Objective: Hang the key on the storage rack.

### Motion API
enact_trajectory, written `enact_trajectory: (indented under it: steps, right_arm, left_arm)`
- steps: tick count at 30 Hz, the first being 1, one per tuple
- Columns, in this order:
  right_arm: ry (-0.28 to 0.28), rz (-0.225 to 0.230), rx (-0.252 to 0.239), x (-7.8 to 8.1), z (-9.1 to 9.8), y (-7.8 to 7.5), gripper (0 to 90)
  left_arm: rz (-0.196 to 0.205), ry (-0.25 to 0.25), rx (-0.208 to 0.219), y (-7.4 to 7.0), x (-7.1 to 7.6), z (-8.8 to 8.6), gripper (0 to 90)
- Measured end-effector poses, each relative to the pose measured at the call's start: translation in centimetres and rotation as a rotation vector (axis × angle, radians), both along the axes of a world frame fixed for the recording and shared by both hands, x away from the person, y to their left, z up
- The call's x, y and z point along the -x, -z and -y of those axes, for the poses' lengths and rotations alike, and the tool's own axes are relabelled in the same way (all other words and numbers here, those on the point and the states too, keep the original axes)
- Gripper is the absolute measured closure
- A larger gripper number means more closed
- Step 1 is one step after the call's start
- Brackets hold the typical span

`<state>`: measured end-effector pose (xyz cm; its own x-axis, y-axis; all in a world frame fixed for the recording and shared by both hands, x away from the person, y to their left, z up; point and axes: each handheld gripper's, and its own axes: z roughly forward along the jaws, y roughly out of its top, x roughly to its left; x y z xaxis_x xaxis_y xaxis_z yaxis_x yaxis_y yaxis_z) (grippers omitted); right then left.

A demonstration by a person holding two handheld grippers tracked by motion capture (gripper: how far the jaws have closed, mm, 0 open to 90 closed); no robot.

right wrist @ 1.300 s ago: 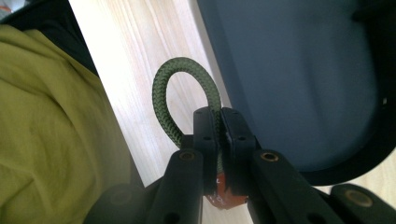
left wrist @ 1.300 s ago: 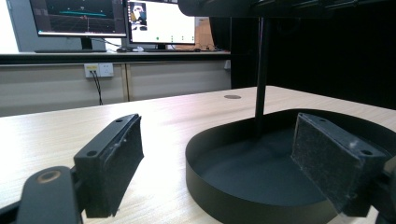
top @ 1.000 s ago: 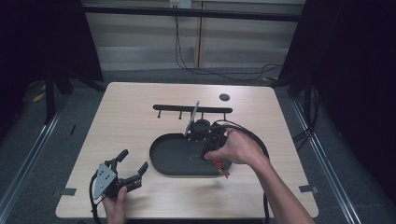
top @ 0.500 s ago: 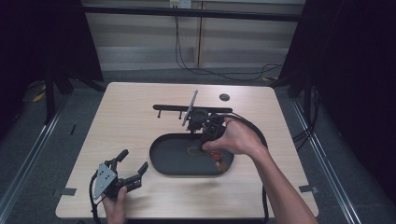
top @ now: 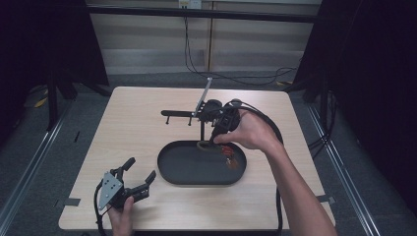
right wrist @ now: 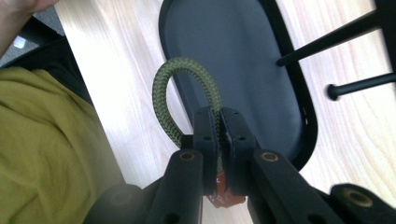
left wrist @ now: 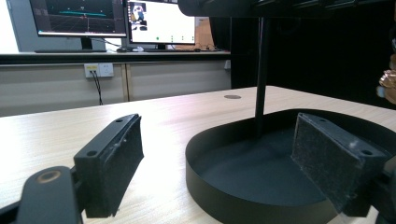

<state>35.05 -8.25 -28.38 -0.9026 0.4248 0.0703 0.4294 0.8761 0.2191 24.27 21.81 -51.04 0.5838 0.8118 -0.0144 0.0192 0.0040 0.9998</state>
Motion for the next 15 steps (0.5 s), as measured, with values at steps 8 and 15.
enact_trajectory:
  steps: [8, 15]
  right_arm:
    - [0.019, 0.016, -0.001, -1.0, 0.4, -0.9, 85.6]
    - [0.039, 0.024, 0.012, -2.5, 0.4, -1.7, 85.6]
  left_arm:
    - [0.000, 0.000, 0.001, 0.0, 0.0, 0.0, 16.1]
    - [0.000, 0.000, -0.001, 0.0, 0.0, 0.0, 16.1]
